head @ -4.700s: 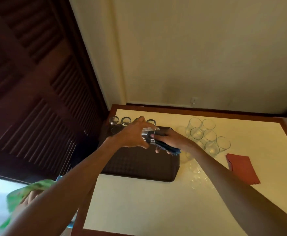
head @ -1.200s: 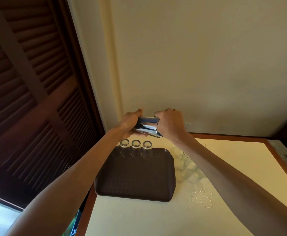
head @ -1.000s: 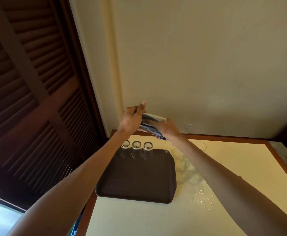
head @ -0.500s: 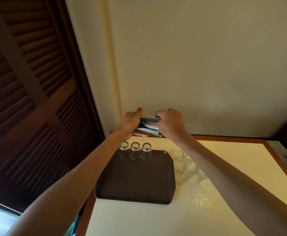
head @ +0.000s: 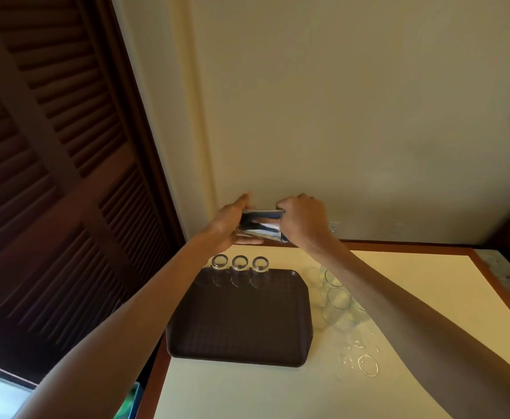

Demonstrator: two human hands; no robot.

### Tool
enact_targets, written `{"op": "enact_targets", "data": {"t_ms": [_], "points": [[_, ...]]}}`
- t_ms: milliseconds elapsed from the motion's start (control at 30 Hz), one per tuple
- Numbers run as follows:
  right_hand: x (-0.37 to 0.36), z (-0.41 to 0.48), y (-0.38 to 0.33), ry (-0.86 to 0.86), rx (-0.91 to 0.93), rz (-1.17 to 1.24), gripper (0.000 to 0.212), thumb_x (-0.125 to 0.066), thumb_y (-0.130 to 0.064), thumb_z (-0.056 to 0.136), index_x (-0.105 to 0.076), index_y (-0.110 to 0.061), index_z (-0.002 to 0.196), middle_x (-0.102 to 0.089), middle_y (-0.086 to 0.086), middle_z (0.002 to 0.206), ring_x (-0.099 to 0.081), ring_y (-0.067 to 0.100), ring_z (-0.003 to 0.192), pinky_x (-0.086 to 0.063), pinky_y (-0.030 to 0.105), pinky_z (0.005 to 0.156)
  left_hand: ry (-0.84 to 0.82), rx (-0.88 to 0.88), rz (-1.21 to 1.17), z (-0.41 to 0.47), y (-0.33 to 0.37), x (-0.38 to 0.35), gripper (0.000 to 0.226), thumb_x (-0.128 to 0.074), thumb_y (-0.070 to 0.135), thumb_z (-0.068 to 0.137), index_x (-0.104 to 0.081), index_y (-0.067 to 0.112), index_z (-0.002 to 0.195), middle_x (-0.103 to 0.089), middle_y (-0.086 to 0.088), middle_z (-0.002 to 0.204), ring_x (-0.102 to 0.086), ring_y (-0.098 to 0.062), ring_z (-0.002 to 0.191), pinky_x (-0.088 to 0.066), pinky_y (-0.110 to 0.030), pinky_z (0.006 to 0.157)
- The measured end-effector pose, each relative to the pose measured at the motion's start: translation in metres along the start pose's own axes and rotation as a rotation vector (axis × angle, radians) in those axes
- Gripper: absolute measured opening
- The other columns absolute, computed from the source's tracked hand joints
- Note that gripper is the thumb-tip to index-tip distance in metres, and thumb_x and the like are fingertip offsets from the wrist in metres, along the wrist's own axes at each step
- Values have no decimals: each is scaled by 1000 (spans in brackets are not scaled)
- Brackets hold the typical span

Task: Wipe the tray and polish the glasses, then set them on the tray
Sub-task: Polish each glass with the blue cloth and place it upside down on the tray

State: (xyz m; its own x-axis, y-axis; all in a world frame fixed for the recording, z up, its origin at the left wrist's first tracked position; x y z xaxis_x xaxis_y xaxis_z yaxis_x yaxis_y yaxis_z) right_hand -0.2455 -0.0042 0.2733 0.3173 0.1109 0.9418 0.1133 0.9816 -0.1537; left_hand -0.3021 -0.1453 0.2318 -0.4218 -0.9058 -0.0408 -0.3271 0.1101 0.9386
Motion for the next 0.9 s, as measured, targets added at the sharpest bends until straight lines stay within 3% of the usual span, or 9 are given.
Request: {"op": "enact_targets", "data": {"t_ms": [100, 200, 300, 400, 467, 533, 700, 800, 900], "points": [[15, -3, -12, 106, 119, -163, 13, -59, -12, 90, -71, -14, 85, -60, 2, 66, -51, 19, 60, -33, 26, 57, 48, 24, 52, 0, 1, -3, 39, -46, 44, 109, -59, 6, 110, -68, -17, 106, -73, -21, 81, -62, -31, 58], [-6, 5, 4, 84, -27, -3, 9, -68, -13, 87, -75, -15, 93, -72, 3, 84, -61, 19, 71, -46, 27, 60, 109, -124, 181, 0, 13, -2, 42, -46, 48, 108, -59, 9, 100, -66, -9, 90, -75, -15, 66, -63, -31, 59], [-42, 8, 20, -208, -318, 613, 23, -68, -23, 94, -71, -4, 107, -74, 9, 87, -69, 19, 65, -48, 23, 49, 187, -375, 398, -2, 27, 4, 52, -44, 54, 106, -62, 7, 93, -70, -12, 87, -75, -28, 84, -63, -40, 80], [-72, -13, 9, -595, -624, 1152, 39, -52, -40, 102, -65, -4, 93, -64, 2, 65, -49, 9, 45, -29, 16, 34, 182, -551, 379, -8, 33, 4, 49, -46, 47, 108, -68, 5, 98, -73, -12, 84, -74, -20, 77, -63, -33, 69], [-65, -12, 7, -573, -575, 1093, 37, -55, -38, 101, -66, -3, 96, -67, 1, 66, -53, 10, 46, -35, 19, 37, 157, -554, 319, -6, 28, 6, 47, -47, 47, 108, -70, 8, 97, -73, -12, 85, -74, -22, 81, -64, -36, 72], [-38, -1, 10, -341, -354, 688, 28, -64, -26, 97, -68, 0, 107, -72, 5, 83, -68, 18, 62, -53, 28, 52, 97, -427, 168, 1, 18, 9, 46, -48, 49, 107, -71, 12, 94, -72, -17, 93, -74, -32, 91, -63, -44, 82], [20, -3, -20, 173, 151, -84, 20, -69, -30, 90, -72, -14, 79, -65, 3, 64, -56, 22, 56, -39, 26, 54, 47, -144, 10, 6, 5, 7, 49, -56, 49, 103, -67, 2, 112, -72, -14, 96, -76, -23, 79, -63, -38, 69], [8, 1, -12, 161, 61, 26, 7, -69, -19, 87, -75, -15, 89, -72, 4, 77, -62, 21, 67, -41, 26, 59, 131, -301, 205, 1, 18, 13, 77, -55, 68, 94, -64, -9, 103, -63, -15, 83, -69, -30, 79, -60, -46, 79], [-27, 4, 3, -125, -259, 581, 22, -68, -15, 93, -69, -1, 110, -71, 11, 91, -69, 21, 69, -54, 29, 57, 169, -531, 282, -12, 34, 12, 64, -55, 53, 103, -65, -10, 95, -61, -20, 77, -61, -34, 71, -53, -42, 70]]}}
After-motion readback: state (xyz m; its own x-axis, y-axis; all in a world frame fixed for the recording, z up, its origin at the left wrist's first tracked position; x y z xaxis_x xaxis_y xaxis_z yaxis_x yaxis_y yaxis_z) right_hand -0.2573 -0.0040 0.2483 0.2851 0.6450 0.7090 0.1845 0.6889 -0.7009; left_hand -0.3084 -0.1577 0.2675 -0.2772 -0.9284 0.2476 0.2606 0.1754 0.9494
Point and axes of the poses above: each hand's wrist, its own z-axis towards the middle knuckle, its own x-axis out of the back of the hand, y = z × x, the point moved 6 cm from there along z, towards the middle knuckle
